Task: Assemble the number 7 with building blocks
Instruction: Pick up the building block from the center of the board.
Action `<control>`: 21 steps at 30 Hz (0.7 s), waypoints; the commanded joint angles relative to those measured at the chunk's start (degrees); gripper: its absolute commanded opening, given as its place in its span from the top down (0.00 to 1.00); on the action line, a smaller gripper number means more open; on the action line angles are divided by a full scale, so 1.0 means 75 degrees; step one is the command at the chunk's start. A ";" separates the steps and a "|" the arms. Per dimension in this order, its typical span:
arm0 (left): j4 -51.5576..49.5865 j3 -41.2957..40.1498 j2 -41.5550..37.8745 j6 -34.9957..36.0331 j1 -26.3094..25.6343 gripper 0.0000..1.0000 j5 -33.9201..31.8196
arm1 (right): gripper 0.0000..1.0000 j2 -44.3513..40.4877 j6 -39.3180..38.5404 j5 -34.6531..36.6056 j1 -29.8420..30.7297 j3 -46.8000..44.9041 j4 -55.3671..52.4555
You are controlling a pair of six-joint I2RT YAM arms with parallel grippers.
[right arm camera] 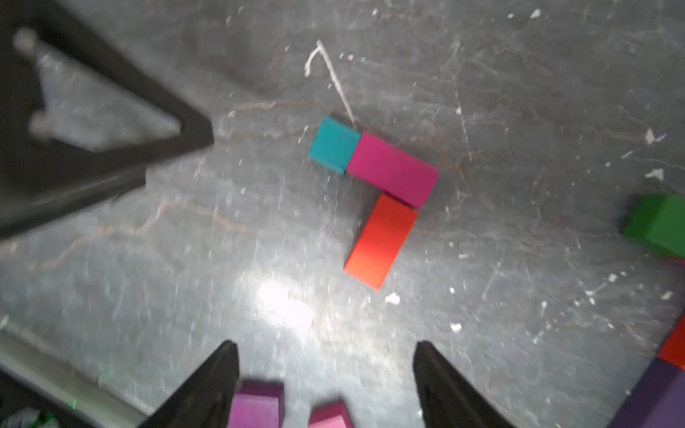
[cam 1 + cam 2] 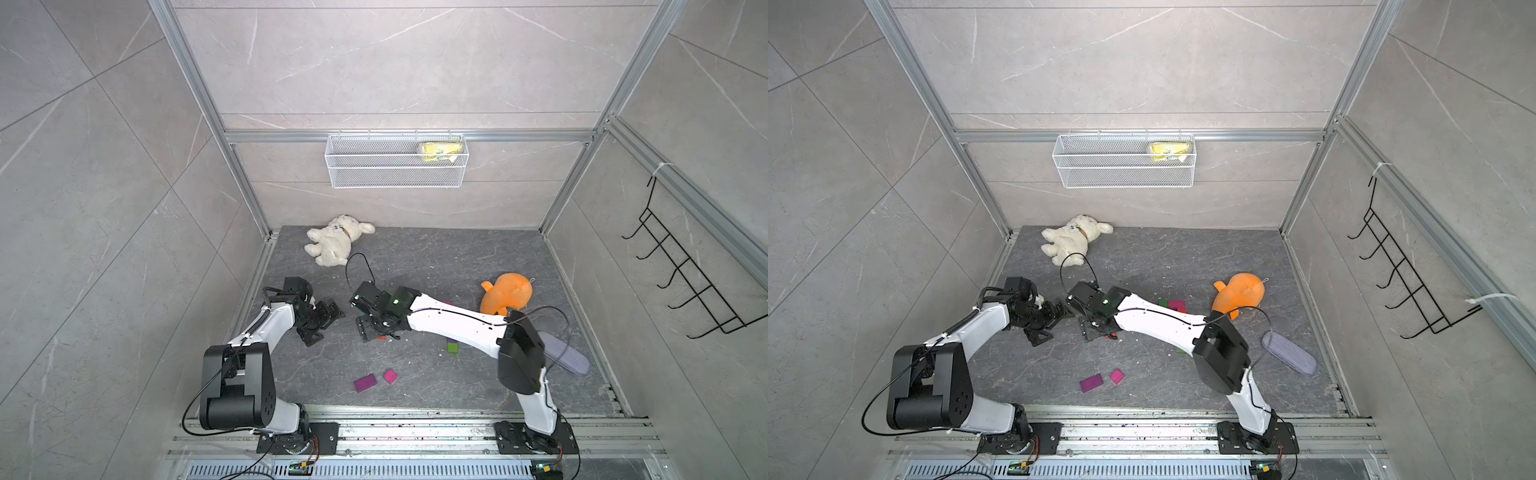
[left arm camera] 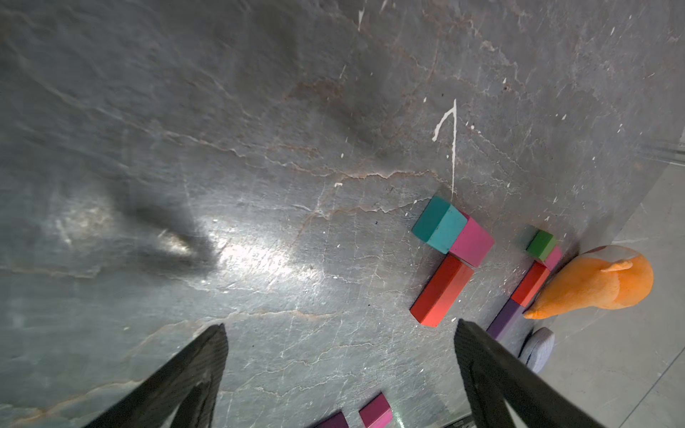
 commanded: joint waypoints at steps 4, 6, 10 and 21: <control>-0.0491 0.0038 -0.0253 0.0250 0.0674 0.00 0.0348 | 0.22 -0.1834 -0.2919 -0.1691 0.0029 -0.2662 0.1885; -0.0489 0.0022 -0.0242 0.0253 0.0835 0.00 0.0510 | 0.23 -0.1954 -0.3660 -0.2036 0.0087 -0.2817 0.1613; -0.0356 -0.0093 -0.0168 0.0134 0.0996 0.00 0.0887 | 0.24 -0.1713 -0.4718 -0.2631 0.0424 -0.2604 0.1342; -0.0264 -0.0288 -0.0174 -0.0156 0.1025 0.00 0.1077 | 0.26 -0.0372 -0.6297 -0.2399 0.1374 -0.1906 0.1123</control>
